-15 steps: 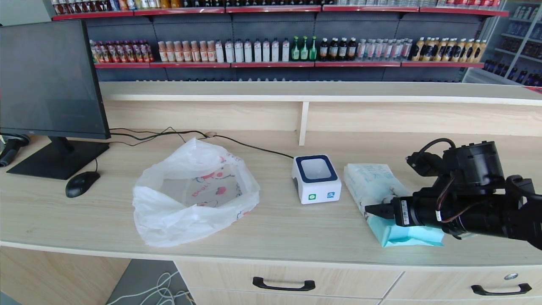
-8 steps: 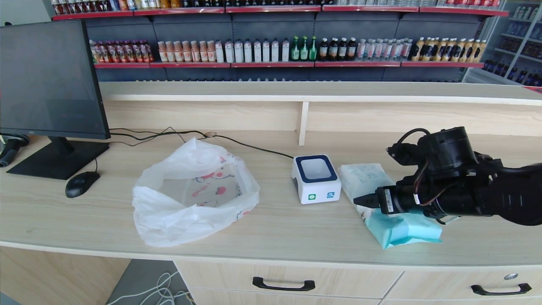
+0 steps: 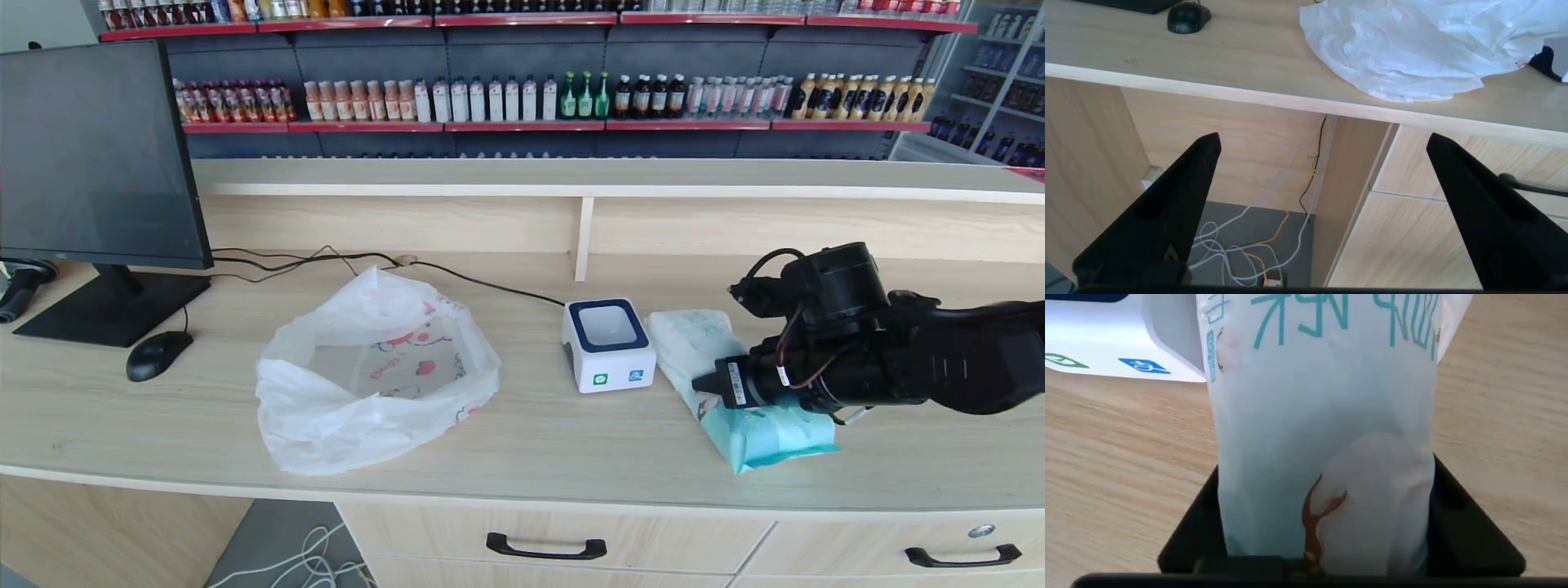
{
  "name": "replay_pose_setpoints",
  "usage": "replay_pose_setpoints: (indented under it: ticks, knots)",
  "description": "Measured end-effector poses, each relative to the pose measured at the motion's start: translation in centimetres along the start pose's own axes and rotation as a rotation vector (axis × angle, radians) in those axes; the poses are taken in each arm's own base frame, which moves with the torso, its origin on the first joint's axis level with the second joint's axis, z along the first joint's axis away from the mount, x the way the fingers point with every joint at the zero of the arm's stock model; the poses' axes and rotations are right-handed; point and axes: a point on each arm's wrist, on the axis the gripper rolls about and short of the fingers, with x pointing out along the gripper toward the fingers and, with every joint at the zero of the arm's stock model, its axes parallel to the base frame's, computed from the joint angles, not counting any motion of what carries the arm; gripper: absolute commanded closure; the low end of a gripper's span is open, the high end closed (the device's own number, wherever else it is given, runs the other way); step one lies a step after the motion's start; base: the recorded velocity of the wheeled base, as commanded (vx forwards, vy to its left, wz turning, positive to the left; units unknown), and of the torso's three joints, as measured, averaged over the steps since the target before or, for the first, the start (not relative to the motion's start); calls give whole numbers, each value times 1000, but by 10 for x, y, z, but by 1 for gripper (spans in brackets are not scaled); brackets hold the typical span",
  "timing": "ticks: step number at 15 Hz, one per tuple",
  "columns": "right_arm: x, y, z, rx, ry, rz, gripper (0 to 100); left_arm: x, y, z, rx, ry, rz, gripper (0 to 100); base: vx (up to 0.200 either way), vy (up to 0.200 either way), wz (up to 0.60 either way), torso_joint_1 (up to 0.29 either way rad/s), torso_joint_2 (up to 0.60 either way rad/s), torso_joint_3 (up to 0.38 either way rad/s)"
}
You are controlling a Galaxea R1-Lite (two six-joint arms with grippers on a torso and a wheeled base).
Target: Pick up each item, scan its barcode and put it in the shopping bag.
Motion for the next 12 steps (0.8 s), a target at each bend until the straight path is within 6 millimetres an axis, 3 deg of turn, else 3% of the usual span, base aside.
replay_pose_setpoints:
  ticks: [6, 12]
  knots:
    - [-14, 1, 7, -1, -28, 9, 100, 0, 0, 0, 0, 0, -1, 0, 0, 0, 0, 0, 0, 0]
    - [-72, 2, 20, 6, -174, 36, 100, 0, 0, 0, 0, 0, 0, 0, 0, 0, 0, 0, 0, 0]
